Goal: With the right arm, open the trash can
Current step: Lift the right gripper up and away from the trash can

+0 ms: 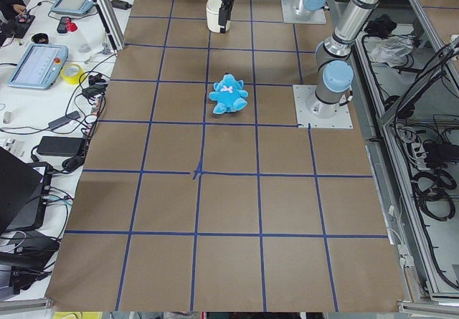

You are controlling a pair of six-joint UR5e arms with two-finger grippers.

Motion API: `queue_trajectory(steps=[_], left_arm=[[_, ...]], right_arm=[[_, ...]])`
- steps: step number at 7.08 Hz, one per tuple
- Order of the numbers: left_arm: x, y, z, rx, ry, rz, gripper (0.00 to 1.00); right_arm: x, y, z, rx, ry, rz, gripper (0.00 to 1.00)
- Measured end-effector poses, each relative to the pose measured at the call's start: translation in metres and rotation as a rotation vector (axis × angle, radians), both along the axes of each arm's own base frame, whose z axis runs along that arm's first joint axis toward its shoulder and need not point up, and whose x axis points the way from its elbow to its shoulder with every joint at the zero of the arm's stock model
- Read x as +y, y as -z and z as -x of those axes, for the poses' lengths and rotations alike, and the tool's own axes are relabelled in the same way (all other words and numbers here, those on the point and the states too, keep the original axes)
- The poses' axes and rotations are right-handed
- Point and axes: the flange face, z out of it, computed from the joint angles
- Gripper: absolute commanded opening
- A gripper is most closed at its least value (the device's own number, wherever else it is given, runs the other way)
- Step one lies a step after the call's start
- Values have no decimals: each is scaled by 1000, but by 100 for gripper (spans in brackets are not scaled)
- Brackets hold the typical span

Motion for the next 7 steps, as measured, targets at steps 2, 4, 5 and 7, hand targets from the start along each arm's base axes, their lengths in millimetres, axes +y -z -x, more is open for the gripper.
queue_trajectory(steps=[2, 4, 5, 7], left_arm=[[0, 0, 0, 1, 0, 0, 100], [0, 0, 0, 1, 0, 0, 100], [0, 0, 0, 1, 0, 0, 100], [0, 0, 0, 1, 0, 0, 100]], right_arm=[[2, -43, 4, 2, 13, 10, 23], [14, -77, 6, 6, 18, 44, 34], [23, -89, 7, 14, 18, 49, 57], [39, -109, 9, 31, 16, 61, 100]])
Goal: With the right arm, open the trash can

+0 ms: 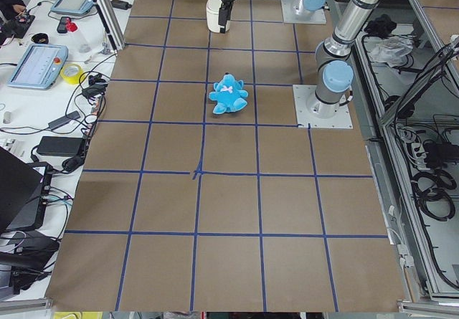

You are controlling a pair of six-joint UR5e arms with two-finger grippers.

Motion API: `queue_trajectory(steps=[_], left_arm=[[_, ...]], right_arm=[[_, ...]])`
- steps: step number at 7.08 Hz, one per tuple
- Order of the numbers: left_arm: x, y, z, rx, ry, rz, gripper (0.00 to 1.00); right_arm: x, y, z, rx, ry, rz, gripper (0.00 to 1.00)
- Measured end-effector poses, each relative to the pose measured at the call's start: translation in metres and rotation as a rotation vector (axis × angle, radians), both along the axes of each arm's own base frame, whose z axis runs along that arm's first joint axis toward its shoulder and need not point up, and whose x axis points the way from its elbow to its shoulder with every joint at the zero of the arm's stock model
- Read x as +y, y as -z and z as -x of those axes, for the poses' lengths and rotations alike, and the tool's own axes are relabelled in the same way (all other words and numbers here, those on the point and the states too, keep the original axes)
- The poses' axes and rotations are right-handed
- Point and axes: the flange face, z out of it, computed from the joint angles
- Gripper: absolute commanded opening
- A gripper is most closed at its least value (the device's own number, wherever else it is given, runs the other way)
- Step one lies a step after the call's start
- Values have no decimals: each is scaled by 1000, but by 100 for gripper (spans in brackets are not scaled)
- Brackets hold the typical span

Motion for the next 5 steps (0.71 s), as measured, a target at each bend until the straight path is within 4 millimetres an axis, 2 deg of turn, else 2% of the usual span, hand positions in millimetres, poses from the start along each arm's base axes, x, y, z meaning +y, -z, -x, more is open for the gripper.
queue_trajectory(steps=[5], left_arm=[[0, 0, 0, 0, 0, 0, 100]], right_arm=[[26, -25, 1, 34, -16, 4, 100]])
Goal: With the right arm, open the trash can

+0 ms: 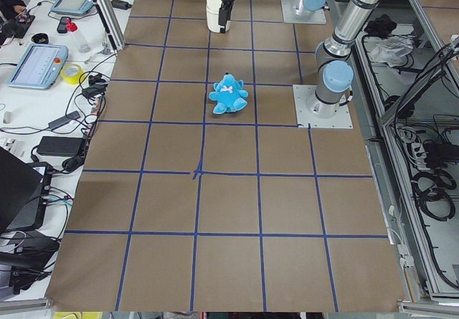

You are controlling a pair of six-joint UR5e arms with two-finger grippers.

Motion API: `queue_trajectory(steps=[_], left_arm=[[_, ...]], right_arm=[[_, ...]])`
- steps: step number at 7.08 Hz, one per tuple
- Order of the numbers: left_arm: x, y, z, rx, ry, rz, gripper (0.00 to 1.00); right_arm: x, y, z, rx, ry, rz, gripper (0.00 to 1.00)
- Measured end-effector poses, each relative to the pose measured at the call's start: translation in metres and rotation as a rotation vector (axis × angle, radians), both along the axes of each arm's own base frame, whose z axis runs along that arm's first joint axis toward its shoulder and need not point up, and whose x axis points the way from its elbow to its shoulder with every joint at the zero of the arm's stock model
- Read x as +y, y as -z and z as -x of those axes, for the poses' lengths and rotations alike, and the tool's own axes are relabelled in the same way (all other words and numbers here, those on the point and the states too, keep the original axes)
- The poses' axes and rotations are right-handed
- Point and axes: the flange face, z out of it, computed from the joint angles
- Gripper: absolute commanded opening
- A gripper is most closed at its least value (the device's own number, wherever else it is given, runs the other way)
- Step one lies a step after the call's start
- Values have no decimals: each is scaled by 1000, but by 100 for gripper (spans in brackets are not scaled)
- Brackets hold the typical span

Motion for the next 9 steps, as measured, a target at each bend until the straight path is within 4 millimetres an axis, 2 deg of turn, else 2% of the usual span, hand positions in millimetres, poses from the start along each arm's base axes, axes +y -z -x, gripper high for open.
queue_trajectory(steps=[9], left_arm=[[0, 0, 0, 0, 0, 0, 100]], right_arm=[[12, 8, -1, -4, 4, -86, 100]])
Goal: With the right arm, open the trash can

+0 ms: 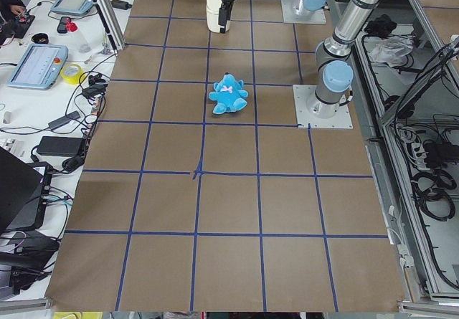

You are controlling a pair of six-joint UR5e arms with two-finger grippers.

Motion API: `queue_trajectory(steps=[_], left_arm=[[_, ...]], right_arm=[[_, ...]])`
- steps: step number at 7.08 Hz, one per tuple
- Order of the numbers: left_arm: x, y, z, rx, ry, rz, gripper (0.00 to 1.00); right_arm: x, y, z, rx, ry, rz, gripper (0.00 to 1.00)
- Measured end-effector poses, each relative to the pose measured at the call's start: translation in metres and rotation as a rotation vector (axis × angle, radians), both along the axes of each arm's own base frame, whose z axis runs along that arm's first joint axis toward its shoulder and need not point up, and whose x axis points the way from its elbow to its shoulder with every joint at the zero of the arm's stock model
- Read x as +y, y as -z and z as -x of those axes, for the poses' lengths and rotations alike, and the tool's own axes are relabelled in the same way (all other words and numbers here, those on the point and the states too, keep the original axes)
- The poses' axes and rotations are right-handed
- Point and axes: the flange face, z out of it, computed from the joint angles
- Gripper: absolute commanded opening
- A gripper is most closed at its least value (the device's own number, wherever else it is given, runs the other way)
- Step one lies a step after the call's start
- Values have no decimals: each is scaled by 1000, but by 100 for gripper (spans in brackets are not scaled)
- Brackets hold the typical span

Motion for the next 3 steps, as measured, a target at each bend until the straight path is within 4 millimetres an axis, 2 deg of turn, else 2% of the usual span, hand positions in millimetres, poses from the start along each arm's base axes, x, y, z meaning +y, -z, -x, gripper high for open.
queue_trajectory(steps=[3], left_arm=[[0, 0, 0, 0, 0, 0, 100]], right_arm=[[0, -1, -2, -4, -1, -1, 100]])
